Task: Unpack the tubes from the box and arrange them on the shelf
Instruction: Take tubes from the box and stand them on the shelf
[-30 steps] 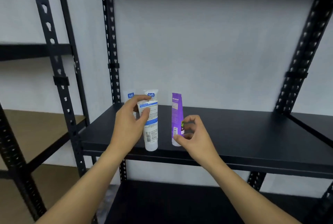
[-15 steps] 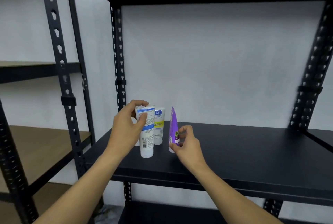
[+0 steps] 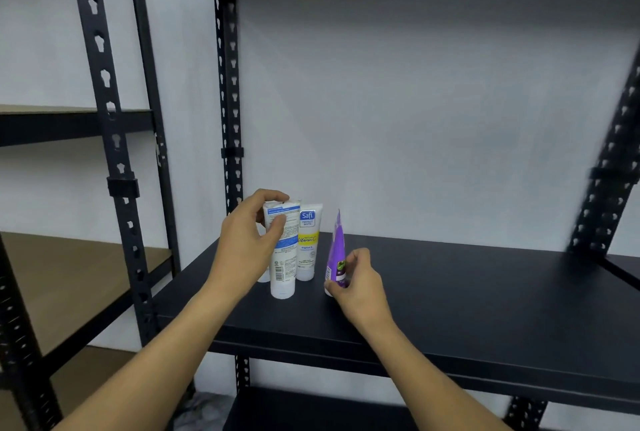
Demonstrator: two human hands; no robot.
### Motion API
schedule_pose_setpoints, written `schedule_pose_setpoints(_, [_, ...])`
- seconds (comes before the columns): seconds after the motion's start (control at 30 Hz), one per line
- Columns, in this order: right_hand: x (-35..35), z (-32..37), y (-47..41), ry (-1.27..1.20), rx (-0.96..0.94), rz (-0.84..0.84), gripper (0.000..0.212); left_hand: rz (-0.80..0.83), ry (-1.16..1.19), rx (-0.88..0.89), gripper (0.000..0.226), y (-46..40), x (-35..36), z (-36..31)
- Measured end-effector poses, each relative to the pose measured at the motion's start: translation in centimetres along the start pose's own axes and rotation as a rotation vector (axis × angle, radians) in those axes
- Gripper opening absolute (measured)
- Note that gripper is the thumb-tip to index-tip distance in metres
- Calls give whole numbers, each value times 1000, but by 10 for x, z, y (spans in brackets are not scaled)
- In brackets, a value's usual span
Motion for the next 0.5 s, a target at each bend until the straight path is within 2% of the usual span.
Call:
schedule_pose_setpoints(0.23, [1,-5,-2,-53,13,22,53,-34,37,12,26,-9,16,14])
schedule_pose_setpoints(0.5, [2,-5,-4,-31,-13,32,49,3,71,-27,25,-3,36,48])
Point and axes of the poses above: each hand's wrist, its own y-axis away from the middle knuckle, its own x-axis out of the palm, z = x × y, the point moved 8 cm from there along -y, towards the middle knuckle, and after that the axes turned 4 degrees about z, right-handed, at the moved point
